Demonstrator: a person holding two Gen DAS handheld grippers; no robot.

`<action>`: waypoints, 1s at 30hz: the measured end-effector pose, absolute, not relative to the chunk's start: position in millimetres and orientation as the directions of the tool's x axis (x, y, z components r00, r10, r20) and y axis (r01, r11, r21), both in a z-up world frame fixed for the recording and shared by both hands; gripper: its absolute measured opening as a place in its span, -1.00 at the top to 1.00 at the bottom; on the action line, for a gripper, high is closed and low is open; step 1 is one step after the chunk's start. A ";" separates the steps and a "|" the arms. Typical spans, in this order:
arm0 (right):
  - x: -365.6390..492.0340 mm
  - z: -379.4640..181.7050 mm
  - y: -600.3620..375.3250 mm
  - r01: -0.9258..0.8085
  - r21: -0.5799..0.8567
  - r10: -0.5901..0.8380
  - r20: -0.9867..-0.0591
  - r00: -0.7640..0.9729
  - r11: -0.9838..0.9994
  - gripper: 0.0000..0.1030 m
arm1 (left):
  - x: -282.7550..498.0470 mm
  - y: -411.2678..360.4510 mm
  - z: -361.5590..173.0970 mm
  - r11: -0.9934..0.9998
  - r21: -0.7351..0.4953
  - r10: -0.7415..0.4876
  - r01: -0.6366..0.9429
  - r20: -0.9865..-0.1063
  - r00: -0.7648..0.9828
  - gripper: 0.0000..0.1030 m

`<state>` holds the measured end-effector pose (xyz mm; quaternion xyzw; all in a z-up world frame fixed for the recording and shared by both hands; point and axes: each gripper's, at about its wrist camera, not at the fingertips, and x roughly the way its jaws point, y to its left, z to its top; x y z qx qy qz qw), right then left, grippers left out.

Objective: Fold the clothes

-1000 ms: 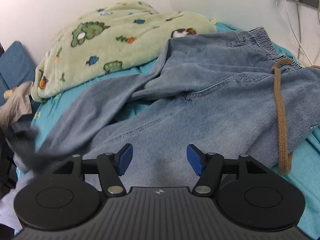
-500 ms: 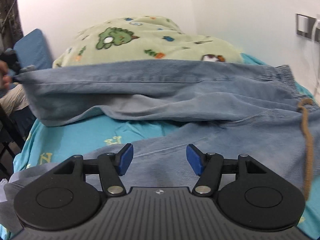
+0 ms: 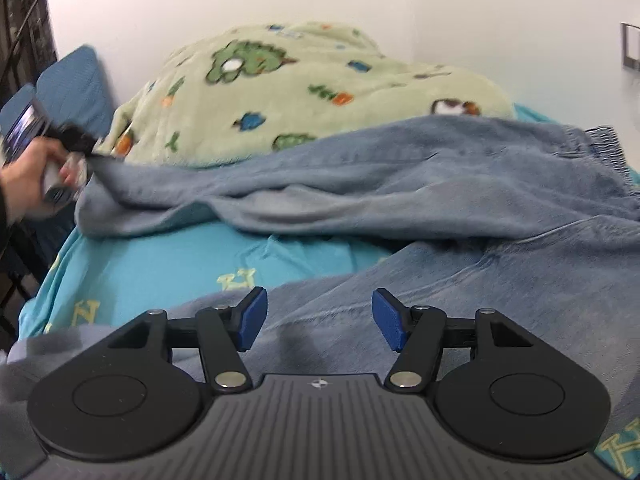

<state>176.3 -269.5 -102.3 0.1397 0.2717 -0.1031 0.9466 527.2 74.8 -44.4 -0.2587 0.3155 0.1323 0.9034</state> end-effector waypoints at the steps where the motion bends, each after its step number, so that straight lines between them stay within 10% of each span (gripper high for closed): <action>1: 174.9 -101.3 -272.7 0.283 0.215 -0.127 -0.541 0.831 0.935 -0.20 | 519.8 80.2 -45.8 0.811 -0.418 0.057 -0.410 -0.641 0.765 -0.12; 13: 156.8 -92.4 -284.6 0.322 0.241 -0.154 -0.529 0.835 0.916 -0.20 | 435.5 134.1 -87.6 0.538 -0.671 -0.061 -0.511 -0.635 0.770 -0.10; 25: 173.0 -107.4 -276.9 0.305 0.234 -0.122 -0.575 0.809 0.923 -0.20 | 503.0 61.4 -60.0 0.750 -0.621 -0.196 -0.227 -0.537 0.820 -0.10; 30: 175.7 -109.1 -279.8 0.325 0.242 -0.133 -0.578 0.805 0.914 -0.20 | 477.2 71.0 -50.9 0.707 -0.702 -0.260 -0.084 -0.368 0.893 -0.19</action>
